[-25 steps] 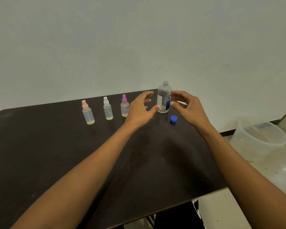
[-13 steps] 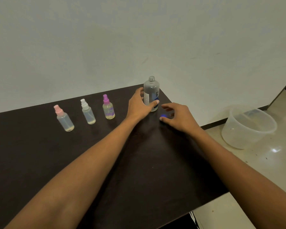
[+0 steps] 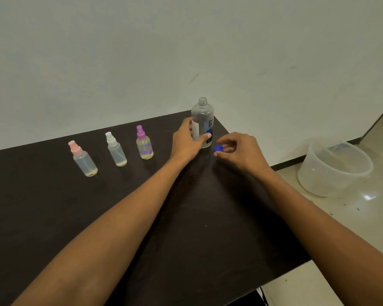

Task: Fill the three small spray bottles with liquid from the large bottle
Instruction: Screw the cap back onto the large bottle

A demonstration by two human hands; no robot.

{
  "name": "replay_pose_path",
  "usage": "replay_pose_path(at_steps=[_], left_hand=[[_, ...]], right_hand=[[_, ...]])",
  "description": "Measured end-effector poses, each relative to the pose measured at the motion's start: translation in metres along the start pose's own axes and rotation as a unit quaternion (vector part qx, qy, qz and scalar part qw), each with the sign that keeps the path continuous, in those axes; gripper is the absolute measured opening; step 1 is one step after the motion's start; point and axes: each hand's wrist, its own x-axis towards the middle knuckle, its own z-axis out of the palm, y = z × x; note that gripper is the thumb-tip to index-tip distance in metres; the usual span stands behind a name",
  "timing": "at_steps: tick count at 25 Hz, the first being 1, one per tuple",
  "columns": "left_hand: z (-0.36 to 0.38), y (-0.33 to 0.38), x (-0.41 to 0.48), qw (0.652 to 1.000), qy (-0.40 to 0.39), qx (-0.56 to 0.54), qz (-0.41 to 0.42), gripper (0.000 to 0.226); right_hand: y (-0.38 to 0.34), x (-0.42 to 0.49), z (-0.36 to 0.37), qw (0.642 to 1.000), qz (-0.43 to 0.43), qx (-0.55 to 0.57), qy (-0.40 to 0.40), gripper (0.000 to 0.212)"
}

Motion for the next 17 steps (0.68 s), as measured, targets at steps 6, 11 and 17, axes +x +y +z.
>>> replay_pose_path(at_steps=[6, 11, 17], left_hand=[[-0.044, 0.013, -0.038, 1.000, 0.012, 0.004, 0.020, 0.071], [-0.087, 0.014, -0.083, 1.000, 0.015, 0.006, 0.015, 0.072], [-0.122, 0.010, -0.133, 0.999, 0.025, 0.025, 0.012, 0.075]], right_hand=[[-0.039, -0.008, -0.027, 0.996, -0.051, 0.058, 0.048, 0.033], [-0.083, -0.016, -0.045, 0.989, -0.119, 0.074, 0.055, 0.029], [-0.136, -0.031, -0.049, 0.975, -0.220, 0.044, 0.004, 0.034]])
